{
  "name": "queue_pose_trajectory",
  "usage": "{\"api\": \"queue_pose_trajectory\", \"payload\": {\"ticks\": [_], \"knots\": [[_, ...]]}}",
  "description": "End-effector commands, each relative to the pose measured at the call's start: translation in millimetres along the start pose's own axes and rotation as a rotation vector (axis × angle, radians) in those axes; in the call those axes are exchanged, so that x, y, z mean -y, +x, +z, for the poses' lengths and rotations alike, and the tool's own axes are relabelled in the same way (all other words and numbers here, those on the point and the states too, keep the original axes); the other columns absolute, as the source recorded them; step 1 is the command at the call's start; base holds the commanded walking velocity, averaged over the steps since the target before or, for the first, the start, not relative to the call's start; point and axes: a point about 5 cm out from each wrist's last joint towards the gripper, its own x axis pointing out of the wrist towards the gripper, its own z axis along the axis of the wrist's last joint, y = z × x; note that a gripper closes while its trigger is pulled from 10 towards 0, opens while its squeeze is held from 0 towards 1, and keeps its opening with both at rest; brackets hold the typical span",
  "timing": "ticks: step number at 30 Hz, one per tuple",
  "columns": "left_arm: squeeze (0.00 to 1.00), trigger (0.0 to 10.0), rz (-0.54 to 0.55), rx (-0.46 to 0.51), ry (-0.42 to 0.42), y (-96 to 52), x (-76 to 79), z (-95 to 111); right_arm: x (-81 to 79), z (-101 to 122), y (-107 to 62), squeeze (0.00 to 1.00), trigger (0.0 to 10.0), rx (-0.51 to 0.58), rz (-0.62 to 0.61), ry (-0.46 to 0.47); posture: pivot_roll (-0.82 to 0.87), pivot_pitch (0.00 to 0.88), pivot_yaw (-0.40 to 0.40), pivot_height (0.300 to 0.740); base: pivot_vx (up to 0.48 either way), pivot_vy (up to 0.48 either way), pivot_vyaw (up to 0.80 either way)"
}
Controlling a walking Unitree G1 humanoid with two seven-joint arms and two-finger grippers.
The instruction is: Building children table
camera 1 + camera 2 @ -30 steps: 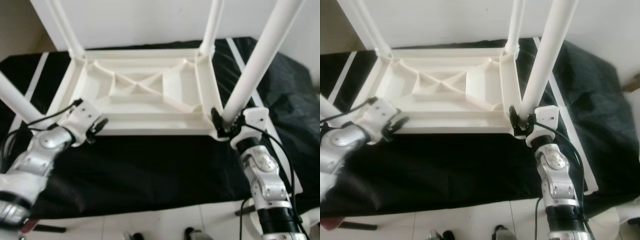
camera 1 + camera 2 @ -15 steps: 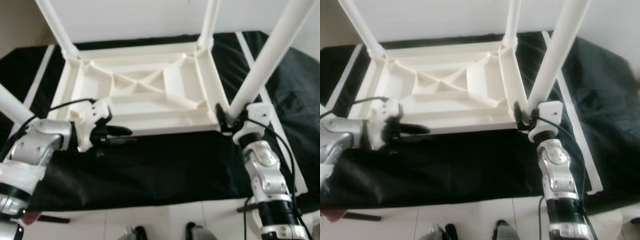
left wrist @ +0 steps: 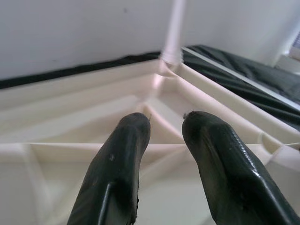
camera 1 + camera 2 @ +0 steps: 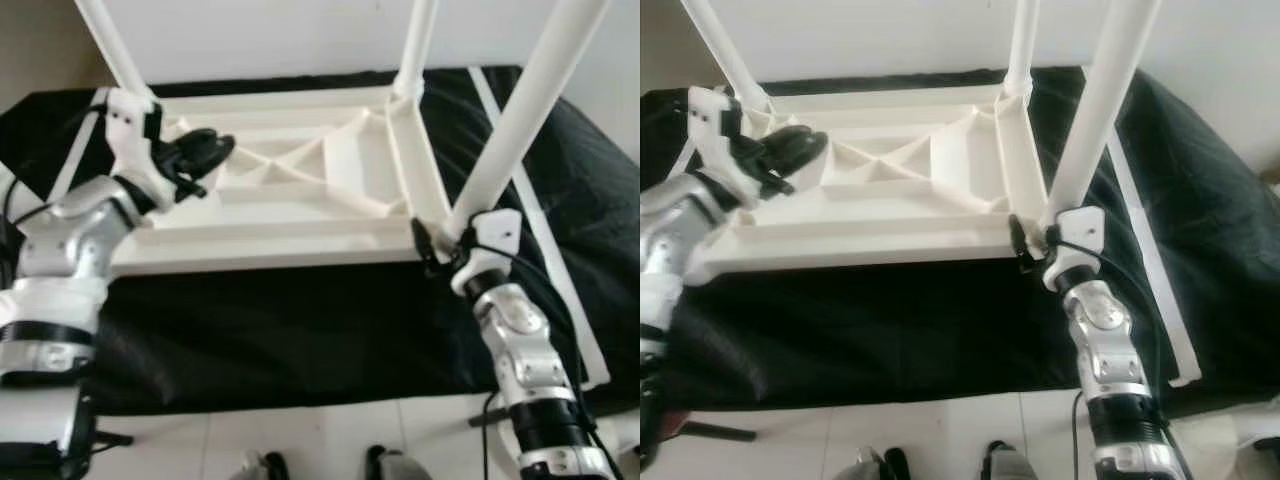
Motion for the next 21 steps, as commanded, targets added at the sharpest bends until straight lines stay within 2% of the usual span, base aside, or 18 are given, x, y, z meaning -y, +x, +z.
{"api": "queue_pose_trajectory", "payload": {"ticks": [1, 3, 6, 13, 16, 20, 21], "knots": [[0.0, 10.0, 0.128, -0.037, -0.001, -4.9, -7.3, -6.9, -16.3, -0.4, 5.2, 0.0, 10.0, 0.009, 0.081, 0.013, -0.04, 0.159, 0.041, 0.74, 0.0, 0.0, 0.0], [0.0, 10.0, 0.165, -0.074, 0.002, -7.4, -2.7, -17.1, -22.6, -3.0, 6.5, 0.0, 10.0, 0.007, 0.085, 0.038, -0.01, 0.157, 0.042, 0.74, 0.0, 0.0, 0.0], [0.0, 10.0, 0.195, -0.069, -0.023, -8.7, 3.8, -20.0, -26.5, -9.3, 5.7, 0.0, 10.0, -0.009, 0.078, 0.077, 0.01, 0.16, 0.029, 0.74, 0.0, 0.0, 0.0], [0.0, 10.0, 0.234, -0.087, -0.021, -9.4, 9.7, -25.4, -30.2, -13.2, 3.7, 0.0, 10.0, -0.019, 0.061, 0.107, 0.06, 0.191, -0.002, 0.74, 0.0, 0.0, 0.0], [0.0, 10.0, 0.251, -0.085, 0.017, -4.2, 19.8, -30.2, -15.8, -7.0, -3.1, 0.0, 10.0, 0.0, 0.019, 0.115, 0.06, 0.215, -0.036, 0.74, 0.0, 0.0, 0.0], [0.0, 10.0, 0.228, -0.091, 0.059, 4.2, 31.2, -34.7, 2.9, 1.7, -12.7, 0.0, 10.0, 0.053, -0.024, 0.106, 0.03, 0.192, -0.027, 0.74, 0.0, 0.0, 0.0], [0.0, 10.0, 0.211, -0.083, 0.029, 7.7, 34.9, -36.2, 8.6, 3.4, -19.2, 0.0, 10.0, 0.064, -0.035, 0.08, 0.01, 0.174, -0.028, 0.74, 0.0, 0.0, 0.0]]}}
